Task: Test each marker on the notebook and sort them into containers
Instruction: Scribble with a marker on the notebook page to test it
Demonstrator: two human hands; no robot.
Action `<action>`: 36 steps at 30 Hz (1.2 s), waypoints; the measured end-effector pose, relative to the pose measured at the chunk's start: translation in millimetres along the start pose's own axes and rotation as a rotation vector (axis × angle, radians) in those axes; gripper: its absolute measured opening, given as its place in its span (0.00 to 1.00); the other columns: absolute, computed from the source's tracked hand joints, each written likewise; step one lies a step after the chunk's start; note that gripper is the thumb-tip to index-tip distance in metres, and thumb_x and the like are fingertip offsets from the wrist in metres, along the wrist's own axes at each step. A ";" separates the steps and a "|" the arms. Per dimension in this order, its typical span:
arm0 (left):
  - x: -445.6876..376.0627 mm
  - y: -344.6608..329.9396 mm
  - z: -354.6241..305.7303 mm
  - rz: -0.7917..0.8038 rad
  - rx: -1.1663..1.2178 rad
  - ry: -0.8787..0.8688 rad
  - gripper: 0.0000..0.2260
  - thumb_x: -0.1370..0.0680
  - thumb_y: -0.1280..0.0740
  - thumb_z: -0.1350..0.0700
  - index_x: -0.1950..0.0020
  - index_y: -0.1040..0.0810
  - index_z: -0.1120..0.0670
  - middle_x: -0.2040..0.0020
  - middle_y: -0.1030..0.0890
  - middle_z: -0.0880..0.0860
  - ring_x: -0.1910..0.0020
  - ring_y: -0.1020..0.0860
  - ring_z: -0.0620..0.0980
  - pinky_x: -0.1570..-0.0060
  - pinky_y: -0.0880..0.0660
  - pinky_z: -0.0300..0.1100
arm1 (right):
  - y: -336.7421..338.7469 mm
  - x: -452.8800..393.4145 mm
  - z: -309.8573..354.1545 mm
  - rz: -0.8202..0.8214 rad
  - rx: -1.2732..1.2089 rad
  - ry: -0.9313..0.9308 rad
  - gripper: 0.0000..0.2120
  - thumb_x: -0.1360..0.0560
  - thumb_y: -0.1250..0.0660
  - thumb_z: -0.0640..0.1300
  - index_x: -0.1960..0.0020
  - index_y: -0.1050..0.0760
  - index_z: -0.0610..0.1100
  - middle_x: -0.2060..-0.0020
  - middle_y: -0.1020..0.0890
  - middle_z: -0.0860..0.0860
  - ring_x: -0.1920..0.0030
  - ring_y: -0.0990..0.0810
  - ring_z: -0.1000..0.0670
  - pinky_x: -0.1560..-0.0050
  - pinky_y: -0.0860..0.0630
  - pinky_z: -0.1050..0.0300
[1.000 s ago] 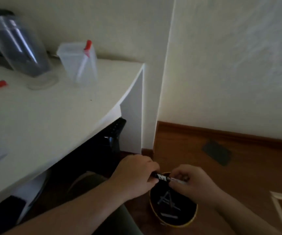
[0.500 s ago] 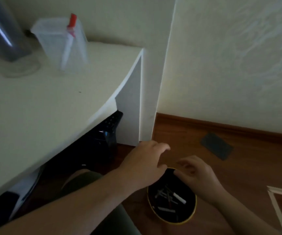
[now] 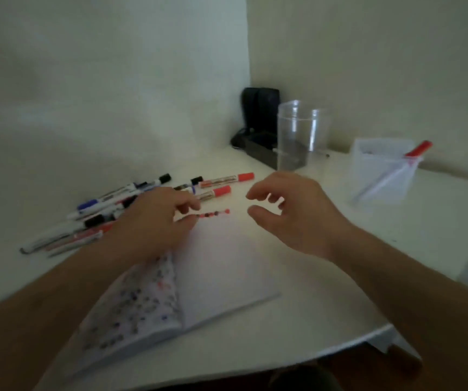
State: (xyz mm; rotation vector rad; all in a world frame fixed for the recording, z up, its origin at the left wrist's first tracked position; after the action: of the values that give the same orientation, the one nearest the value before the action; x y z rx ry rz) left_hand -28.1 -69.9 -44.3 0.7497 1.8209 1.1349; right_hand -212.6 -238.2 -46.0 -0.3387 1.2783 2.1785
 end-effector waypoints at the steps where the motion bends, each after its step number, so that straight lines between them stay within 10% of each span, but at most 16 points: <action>1: 5.4 6.8 30.2 -0.015 -0.054 0.058 0.09 0.25 0.27 0.51 0.50 0.20 0.37 0.56 0.21 0.40 0.58 0.23 0.39 0.55 0.25 0.40 | -23.8 -21.4 5.0 0.039 0.002 -0.006 0.10 0.24 0.28 0.54 0.43 0.19 0.58 0.53 0.22 0.60 0.54 0.25 0.59 0.51 0.27 0.60; 14: 21.5 7.8 113.9 0.062 -0.404 0.087 0.25 0.24 0.48 0.31 0.38 0.20 0.40 0.44 0.20 0.44 0.46 0.25 0.49 0.48 0.27 0.48 | -149.3 -104.2 45.1 0.237 0.032 0.109 0.10 0.21 0.31 0.51 0.42 0.17 0.55 0.64 0.29 0.64 0.62 0.30 0.64 0.62 0.37 0.66; 23: 31.2 26.6 81.4 -0.512 -0.444 -0.202 0.13 0.20 0.36 0.40 0.47 0.16 0.46 0.47 0.18 0.48 0.44 0.26 0.56 0.43 0.35 0.52 | -135.8 -99.3 66.5 0.106 -0.009 0.296 0.17 0.20 0.38 0.61 0.37 0.19 0.58 0.59 0.27 0.57 0.58 0.28 0.57 0.58 0.32 0.59; 29: 41.1 38.2 58.3 -0.810 -0.056 -0.118 0.17 0.26 0.23 0.46 0.49 0.27 0.53 0.48 0.32 0.50 0.47 0.33 0.52 0.46 0.36 0.40 | -135.4 -89.8 71.1 0.327 -0.512 0.096 0.04 0.21 0.28 0.46 0.46 0.17 0.52 0.58 0.14 0.52 0.57 0.16 0.54 0.53 0.17 0.54; 32: 38.1 39.4 43.6 -0.647 -0.018 -0.258 0.14 0.22 0.29 0.58 0.38 0.28 0.50 0.43 0.30 0.53 0.45 0.29 0.53 0.45 0.30 0.45 | -122.5 -89.5 59.3 0.283 -0.712 -0.028 0.04 0.23 0.26 0.41 0.51 0.19 0.48 0.59 0.16 0.43 0.62 0.18 0.47 0.62 0.20 0.51; 36: 30.8 15.7 41.4 -0.221 0.185 -0.064 0.20 0.20 0.41 0.35 0.33 0.32 0.43 0.43 0.28 0.40 0.46 0.29 0.37 0.49 0.31 0.32 | -116.8 -86.8 54.2 0.357 -1.189 -0.234 0.05 0.25 0.33 0.41 0.55 0.19 0.41 0.67 0.21 0.43 0.67 0.27 0.46 0.66 0.33 0.55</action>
State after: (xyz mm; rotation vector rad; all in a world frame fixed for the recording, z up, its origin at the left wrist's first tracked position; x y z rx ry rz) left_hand -5.1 -21.5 -50.2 0.6622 1.9186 0.8001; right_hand -69.4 -179.5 -59.0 -0.2860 -0.2335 2.9564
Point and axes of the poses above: each hand's wrist, its own x-axis away from the middle knuckle, its own y-axis out of the back of the hand, z = x × y, the point moved 4 cm from there along -x, towards the middle knuckle
